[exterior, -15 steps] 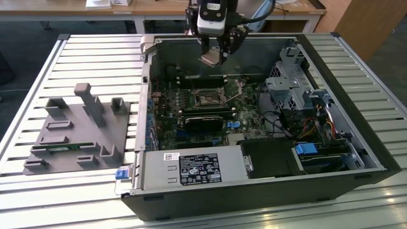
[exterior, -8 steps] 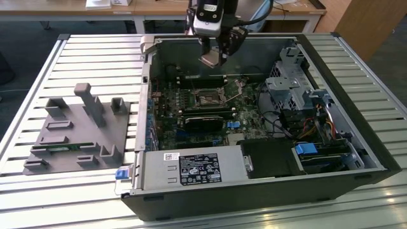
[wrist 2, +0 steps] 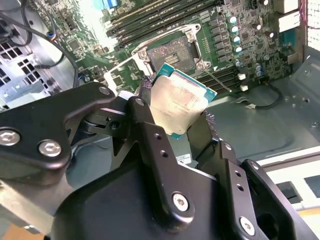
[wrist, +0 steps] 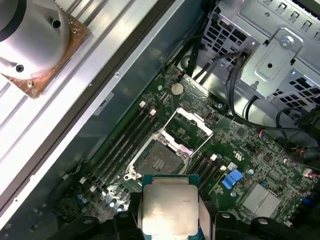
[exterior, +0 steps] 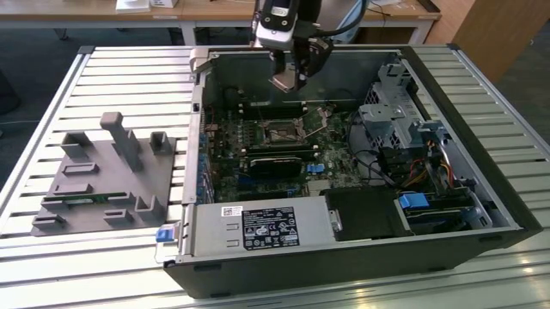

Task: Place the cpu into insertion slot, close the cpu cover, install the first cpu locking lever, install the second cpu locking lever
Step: 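Place the cpu into insertion slot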

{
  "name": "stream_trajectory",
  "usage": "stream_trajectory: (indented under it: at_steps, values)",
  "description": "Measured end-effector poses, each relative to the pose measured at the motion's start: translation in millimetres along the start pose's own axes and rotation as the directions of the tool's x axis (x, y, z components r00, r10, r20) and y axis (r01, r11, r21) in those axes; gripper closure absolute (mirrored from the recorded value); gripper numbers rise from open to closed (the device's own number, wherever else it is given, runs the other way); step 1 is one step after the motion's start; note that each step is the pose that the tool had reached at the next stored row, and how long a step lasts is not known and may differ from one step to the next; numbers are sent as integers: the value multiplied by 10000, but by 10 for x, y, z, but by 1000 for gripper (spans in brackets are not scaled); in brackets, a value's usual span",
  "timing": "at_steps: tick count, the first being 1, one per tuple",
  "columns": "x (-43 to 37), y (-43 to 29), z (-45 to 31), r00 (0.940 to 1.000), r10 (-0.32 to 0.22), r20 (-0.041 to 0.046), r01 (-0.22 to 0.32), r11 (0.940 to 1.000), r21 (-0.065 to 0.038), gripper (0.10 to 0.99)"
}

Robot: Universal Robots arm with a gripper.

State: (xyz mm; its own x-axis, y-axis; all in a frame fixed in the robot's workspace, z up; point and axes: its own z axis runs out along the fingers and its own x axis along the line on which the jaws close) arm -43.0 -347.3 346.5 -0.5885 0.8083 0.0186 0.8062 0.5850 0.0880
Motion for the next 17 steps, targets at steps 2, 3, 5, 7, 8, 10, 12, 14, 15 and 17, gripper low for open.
stream_trajectory:
  at_steps: [2, 3, 5, 7, 8, 10, 12, 14, 15, 17]
  values:
    - [1, 0, 4, 9999, 169, 15, -169, 9999, -3, 549]
    - [2, 1, 5, 9997, 255, 23, -255, 9997, -5, 549]
    - [4, 2, 8, 9991, 419, 37, -419, 9991, -7, 549]
    - [4, 2, 10, 9984, 562, 50, -562, 9984, -11, 549]
    - [5, 2, 11, 9980, 631, 55, -631, 9980, -14, 549]
    - [5, 3, 13, 9971, 752, 66, -752, 9972, -17, 549]
    - [5, 3, 15, 9962, 870, 76, -870, 9962, -20, 549]
    - [6, 3, 18, 9950, 994, 87, -994, 9950, -23, 549]
    - [6, 3, 19, 9945, 1048, 91, -1047, 9945, -24, 549]
    - [7, 3, 21, 9933, 1150, 101, -1149, 9934, -27, 549]
